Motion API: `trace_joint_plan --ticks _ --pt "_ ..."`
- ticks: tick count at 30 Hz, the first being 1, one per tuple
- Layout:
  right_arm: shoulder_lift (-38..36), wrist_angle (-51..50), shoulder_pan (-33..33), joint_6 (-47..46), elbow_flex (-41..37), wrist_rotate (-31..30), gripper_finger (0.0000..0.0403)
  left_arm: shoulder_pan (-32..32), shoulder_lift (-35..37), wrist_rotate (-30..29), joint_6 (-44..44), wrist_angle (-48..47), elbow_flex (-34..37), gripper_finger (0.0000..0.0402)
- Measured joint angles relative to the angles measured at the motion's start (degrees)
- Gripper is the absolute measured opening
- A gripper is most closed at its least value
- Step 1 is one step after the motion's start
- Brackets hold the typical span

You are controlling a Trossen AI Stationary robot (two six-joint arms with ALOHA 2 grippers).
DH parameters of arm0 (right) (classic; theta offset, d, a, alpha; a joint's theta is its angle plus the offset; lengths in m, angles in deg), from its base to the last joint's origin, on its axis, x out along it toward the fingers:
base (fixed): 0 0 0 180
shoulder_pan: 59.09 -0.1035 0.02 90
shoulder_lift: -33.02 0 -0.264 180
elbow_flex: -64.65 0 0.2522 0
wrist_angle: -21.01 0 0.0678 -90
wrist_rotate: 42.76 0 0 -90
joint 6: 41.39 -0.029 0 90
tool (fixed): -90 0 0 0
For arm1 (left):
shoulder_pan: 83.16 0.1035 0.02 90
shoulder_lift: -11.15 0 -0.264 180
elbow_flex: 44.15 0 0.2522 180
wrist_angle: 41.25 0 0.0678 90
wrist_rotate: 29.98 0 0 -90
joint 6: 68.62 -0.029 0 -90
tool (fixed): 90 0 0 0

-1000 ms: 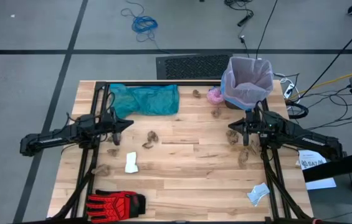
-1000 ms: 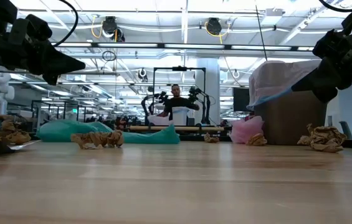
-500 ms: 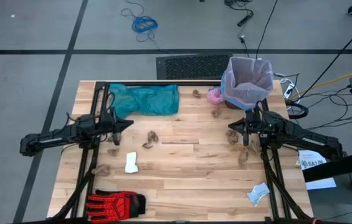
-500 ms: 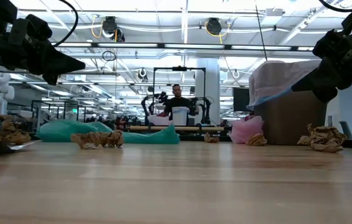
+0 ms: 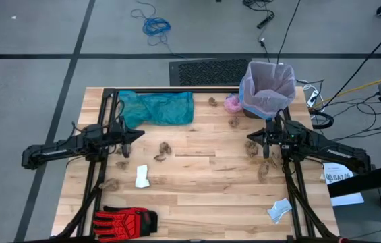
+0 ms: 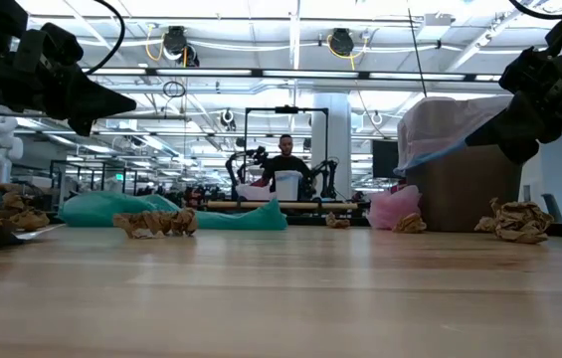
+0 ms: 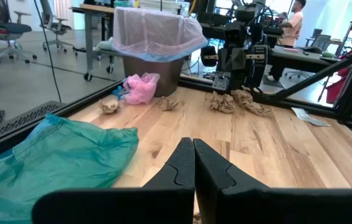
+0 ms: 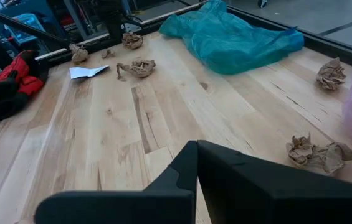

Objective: Place trash/remove bag and relplace

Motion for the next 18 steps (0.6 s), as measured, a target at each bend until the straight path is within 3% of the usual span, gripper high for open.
trace_joint_plan --ticks 10,18 --pt "0.00 1.79 0.00 0.78 0.00 -0.13 0.0000 -0.01 -0.02 0.00 0.00 0.00 0.00 0.0000" --pt "0.02 14.84 0.01 -9.78 0.01 -0.68 0.0000 -0.01 0.00 0.00 0.00 0.01 0.00 0.0000"
